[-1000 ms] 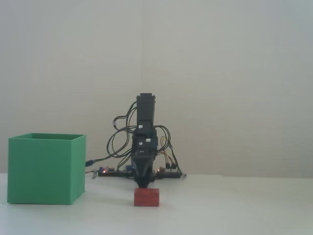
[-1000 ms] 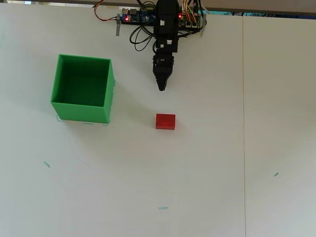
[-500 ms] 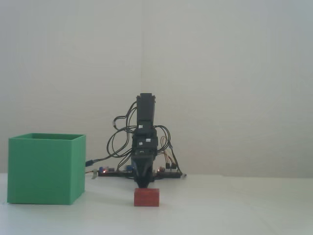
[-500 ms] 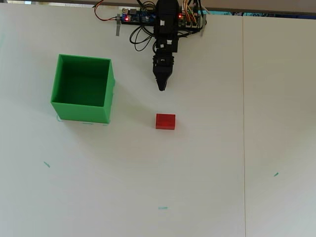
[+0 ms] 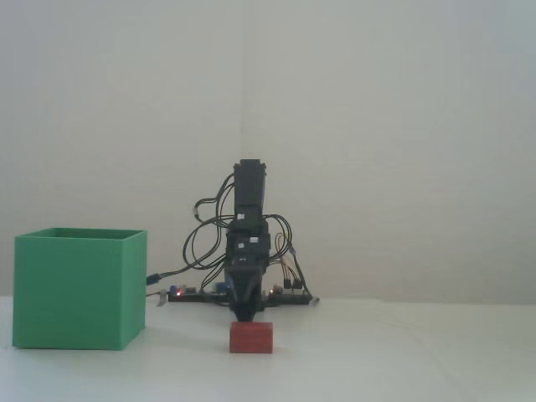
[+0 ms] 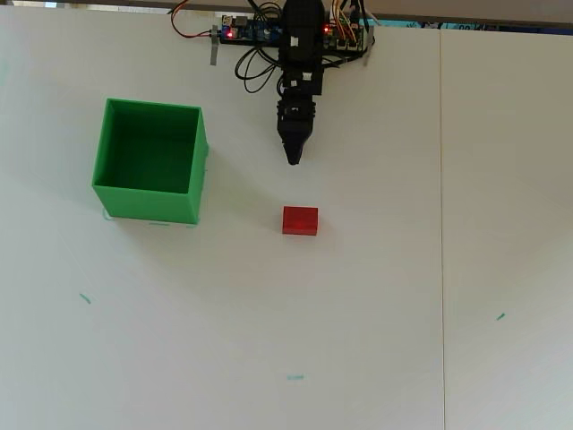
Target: Grasp a red block and put it in the green bin.
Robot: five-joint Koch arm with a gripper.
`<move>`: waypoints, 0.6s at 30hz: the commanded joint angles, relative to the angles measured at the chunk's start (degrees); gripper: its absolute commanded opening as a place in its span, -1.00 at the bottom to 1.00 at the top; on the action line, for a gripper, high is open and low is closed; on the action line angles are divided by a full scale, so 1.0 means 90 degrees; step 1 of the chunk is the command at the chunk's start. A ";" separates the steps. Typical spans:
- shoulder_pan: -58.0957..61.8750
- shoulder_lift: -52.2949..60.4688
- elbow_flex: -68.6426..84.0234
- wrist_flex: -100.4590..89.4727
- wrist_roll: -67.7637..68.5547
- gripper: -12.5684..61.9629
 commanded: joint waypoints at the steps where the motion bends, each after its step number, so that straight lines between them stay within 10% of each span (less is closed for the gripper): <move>1: 0.0000 0.0566 0.0586 0.0254 0.0059 0.24; 18: -0.0059 0.0566 0.0576 0.0244 0.0059 0.23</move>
